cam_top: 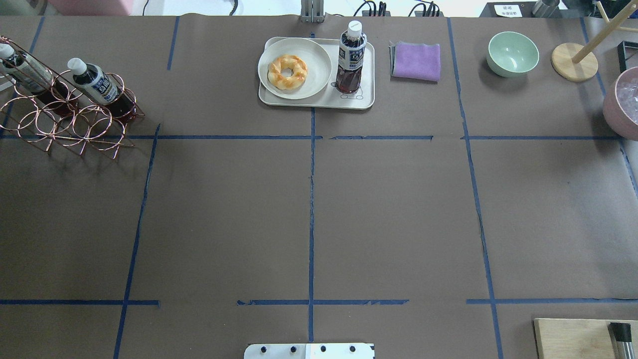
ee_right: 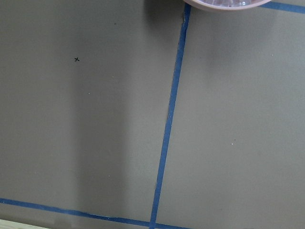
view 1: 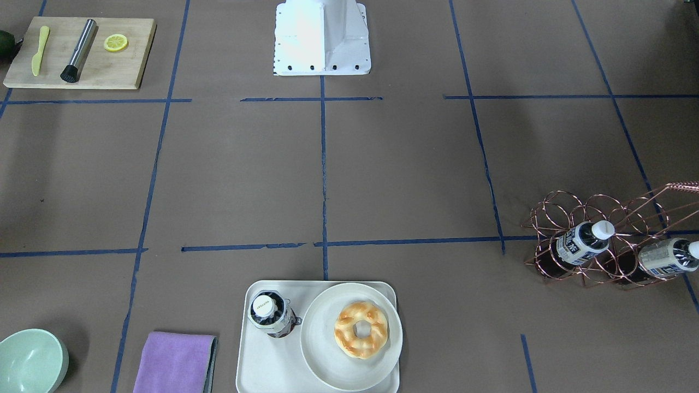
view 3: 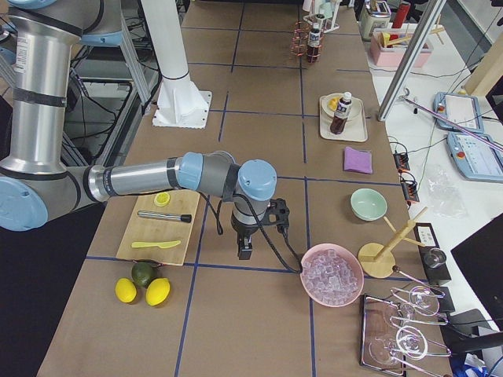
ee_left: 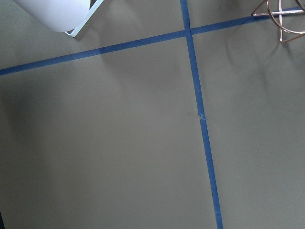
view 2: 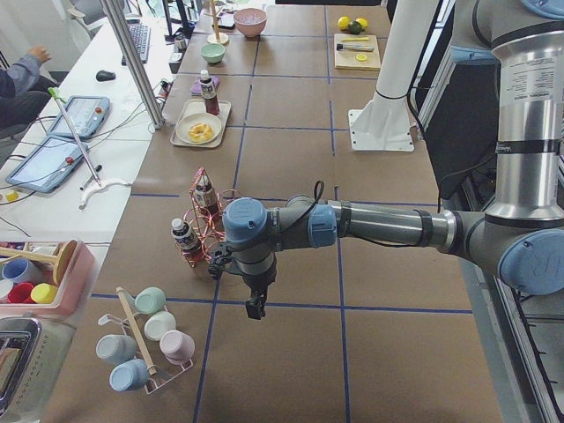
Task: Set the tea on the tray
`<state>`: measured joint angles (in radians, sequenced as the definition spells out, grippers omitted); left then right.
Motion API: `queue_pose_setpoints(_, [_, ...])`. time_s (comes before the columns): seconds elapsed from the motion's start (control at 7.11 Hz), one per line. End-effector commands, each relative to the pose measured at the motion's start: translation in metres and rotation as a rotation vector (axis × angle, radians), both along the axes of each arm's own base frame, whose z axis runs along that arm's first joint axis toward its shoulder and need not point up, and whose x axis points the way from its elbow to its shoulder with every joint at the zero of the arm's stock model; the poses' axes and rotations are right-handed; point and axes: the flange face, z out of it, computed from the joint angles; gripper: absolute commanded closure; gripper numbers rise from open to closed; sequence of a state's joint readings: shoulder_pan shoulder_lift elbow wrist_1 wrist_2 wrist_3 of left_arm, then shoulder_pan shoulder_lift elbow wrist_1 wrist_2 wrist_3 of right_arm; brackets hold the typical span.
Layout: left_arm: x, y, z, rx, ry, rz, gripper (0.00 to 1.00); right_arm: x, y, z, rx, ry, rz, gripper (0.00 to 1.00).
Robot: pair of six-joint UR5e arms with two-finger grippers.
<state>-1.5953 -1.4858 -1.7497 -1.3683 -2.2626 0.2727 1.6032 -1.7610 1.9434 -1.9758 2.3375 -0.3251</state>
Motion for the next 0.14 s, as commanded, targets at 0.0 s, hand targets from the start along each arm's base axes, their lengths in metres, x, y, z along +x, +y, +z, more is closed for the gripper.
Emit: queue_pose_setpoints(0.0, [0.0008,-0.0005,-0.0006,0.000,0.001,0.000,0.00,-0.0006,0.0000,0.0009,-0.003,-0.006,0.001,0.00])
